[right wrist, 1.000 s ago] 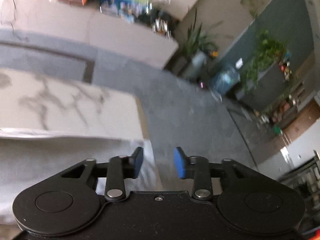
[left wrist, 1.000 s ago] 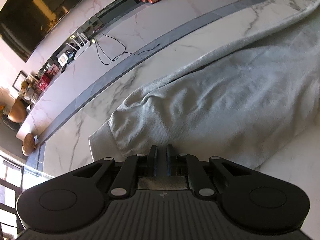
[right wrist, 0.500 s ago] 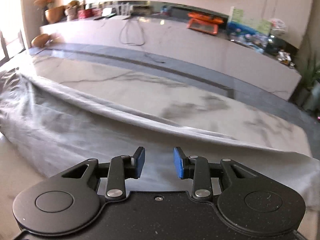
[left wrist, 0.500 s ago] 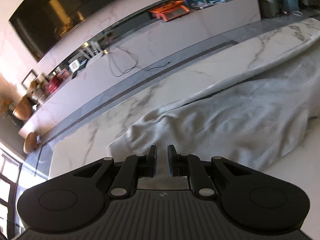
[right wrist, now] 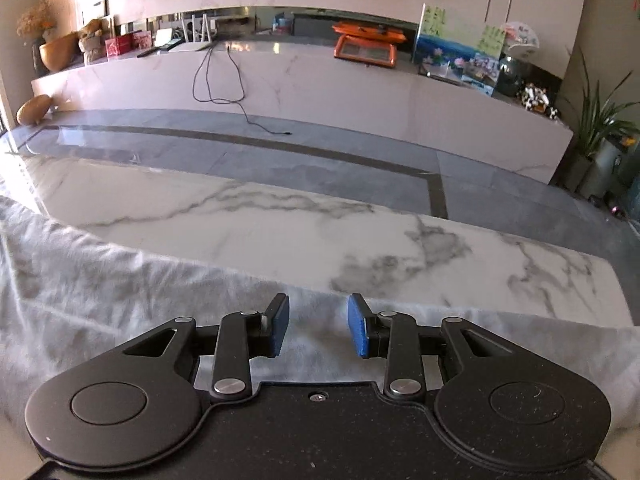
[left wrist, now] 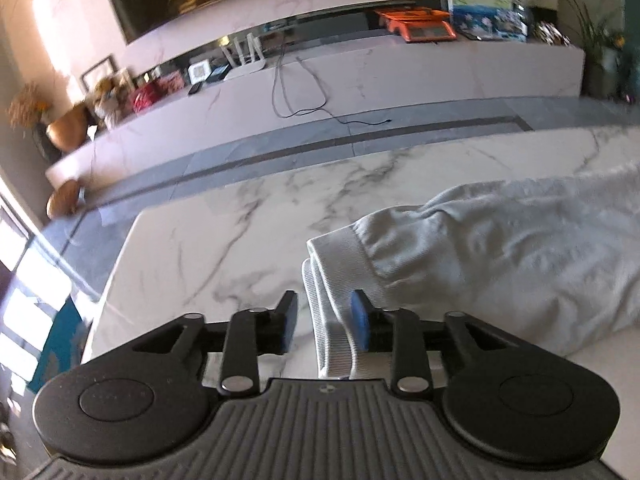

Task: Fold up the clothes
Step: 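Grasp the ribbed end of the folded sweatshirt with the left gripper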

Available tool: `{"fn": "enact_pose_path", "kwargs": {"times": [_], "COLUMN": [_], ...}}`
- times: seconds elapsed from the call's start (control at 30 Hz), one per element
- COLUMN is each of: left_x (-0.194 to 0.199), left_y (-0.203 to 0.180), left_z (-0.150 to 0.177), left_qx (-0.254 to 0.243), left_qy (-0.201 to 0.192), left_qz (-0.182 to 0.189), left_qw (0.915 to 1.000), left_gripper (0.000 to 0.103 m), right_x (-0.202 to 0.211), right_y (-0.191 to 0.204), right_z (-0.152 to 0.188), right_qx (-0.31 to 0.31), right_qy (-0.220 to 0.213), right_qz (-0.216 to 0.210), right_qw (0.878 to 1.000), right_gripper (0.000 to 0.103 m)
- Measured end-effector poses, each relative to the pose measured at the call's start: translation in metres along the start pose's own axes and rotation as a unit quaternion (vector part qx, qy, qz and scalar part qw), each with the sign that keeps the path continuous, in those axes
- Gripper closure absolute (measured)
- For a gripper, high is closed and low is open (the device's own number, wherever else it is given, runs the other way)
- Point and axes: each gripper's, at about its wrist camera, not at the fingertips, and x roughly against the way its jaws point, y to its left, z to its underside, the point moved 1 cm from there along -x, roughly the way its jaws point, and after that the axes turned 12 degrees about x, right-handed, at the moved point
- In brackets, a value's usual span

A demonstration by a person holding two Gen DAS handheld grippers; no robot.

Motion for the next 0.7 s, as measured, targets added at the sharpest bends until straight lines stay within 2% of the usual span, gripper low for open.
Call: {"fn": "enact_pose_path", "kwargs": {"times": [0.07,0.13,0.3,0.37,0.43,0.5,0.6,0.7], "left_x": [0.0,0.0,0.003,0.005,0.007,0.002,-0.006,-0.011], "left_y": [0.005,0.012,0.016,0.017,0.015,0.012,0.013,0.013], "left_z": [0.0,0.003,0.008,0.009,0.011,0.013,0.017,0.02], "left_qx": [0.023,0.07,0.104,0.118,0.115,0.106,0.106,0.094], "left_qy": [0.007,0.02,0.033,0.041,0.055,0.074,0.094,0.101], "left_qz": [0.008,0.026,0.043,0.068,0.077,0.07,0.052,0.033], "left_qw": [0.9997,0.997,0.993,0.9898,0.9888,0.9892,0.9885,0.9898], "left_gripper": [0.065,0.064,0.063,0.063,0.063,0.063,0.08,0.082], "right_x": [0.009,0.017,0.025,0.026,0.024,0.024,0.025,0.027], "right_y": [-0.001,-0.004,-0.002,0.002,0.005,0.005,0.003,0.004], "right_z": [0.01,0.022,0.039,0.045,0.046,0.046,0.046,0.048], "right_qx": [0.0,-0.003,-0.002,0.0,-0.002,-0.005,-0.014,-0.015], "right_qy": [0.004,0.007,0.015,0.016,0.014,0.014,0.019,0.025], "right_qz": [0.002,0.003,-0.001,-0.005,-0.005,-0.006,-0.004,0.001], "right_qw": [1.0,1.0,1.0,1.0,1.0,1.0,1.0,1.0], "right_gripper": [0.069,0.068,0.066,0.066,0.066,0.066,0.065,0.065]}}
